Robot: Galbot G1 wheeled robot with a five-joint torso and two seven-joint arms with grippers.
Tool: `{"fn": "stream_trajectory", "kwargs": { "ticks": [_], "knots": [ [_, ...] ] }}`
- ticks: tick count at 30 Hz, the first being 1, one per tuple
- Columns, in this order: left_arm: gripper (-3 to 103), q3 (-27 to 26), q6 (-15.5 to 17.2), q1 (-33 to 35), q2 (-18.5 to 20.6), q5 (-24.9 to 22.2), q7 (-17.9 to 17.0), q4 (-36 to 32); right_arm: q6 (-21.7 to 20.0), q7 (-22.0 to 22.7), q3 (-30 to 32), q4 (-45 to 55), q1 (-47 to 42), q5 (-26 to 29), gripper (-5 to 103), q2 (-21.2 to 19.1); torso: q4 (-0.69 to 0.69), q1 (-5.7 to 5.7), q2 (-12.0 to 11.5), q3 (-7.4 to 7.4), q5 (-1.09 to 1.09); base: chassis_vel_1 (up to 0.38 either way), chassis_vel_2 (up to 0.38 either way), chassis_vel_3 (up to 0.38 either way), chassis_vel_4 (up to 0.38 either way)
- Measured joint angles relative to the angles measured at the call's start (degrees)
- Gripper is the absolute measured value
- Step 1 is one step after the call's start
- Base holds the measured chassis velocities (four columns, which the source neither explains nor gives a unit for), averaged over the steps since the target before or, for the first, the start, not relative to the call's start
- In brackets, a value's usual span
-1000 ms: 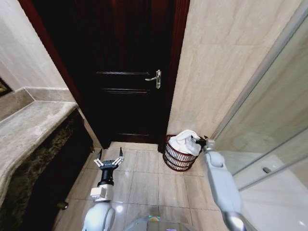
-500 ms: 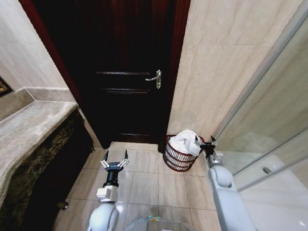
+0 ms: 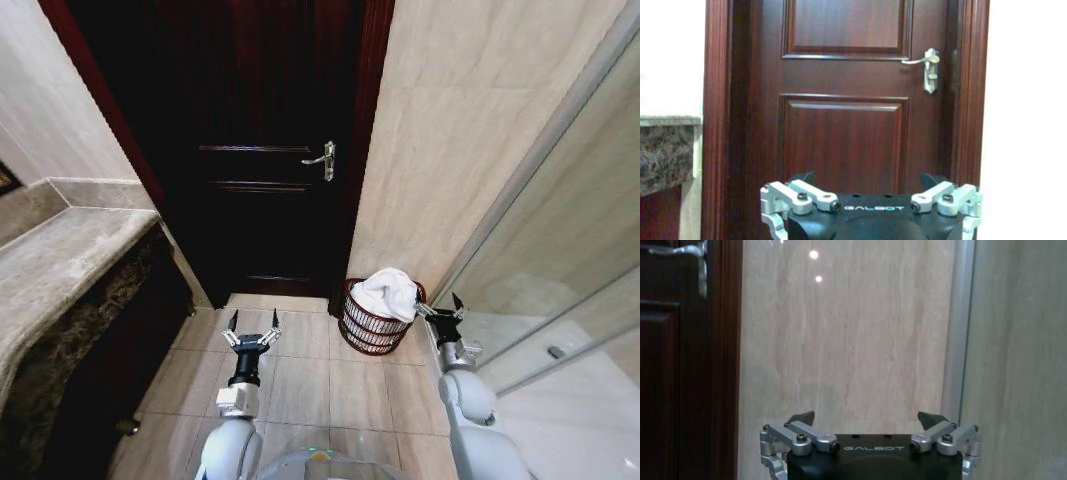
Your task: Discard the used towel into the hamper.
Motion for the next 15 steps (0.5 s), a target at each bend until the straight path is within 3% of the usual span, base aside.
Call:
{"fn": "stream_trajectory", "kwargs": {
  "ticks": [5, 9, 15],
  "knots": [
    [100, 0.14, 0.71, -0.99, 0.19, -0.11, -0.05, 1.17, -1.78, 0.49, 0.43, 4.08, -2.09, 0.09, 100, -0.3, -0.01, -0.57, -1.32, -0.77, -0.02, 0.0, 0.0, 0.0, 0.0],
    [100, 0.33, 2.95, -2.08, 0.4, -1.94, 0.05, 1.25, -0.15, 0.32, 1.31, 5.39, -3.93, 0.07, 100, -0.32, -0.01, -1.1, -2.55, -1.47, -0.01, 0.0, 0.0, 0.0, 0.0],
    [100, -0.21, 3.63, -2.57, 0.49, -3.02, 0.33, 1.39, 1.81, 0.21, 1.73, 6.36, -6.1, -0.42, 100, 0.65, -0.01, -1.81, -4.2, -2.41, 0.0, 0.0, 0.0, 0.0, 0.0]
  ]
}}
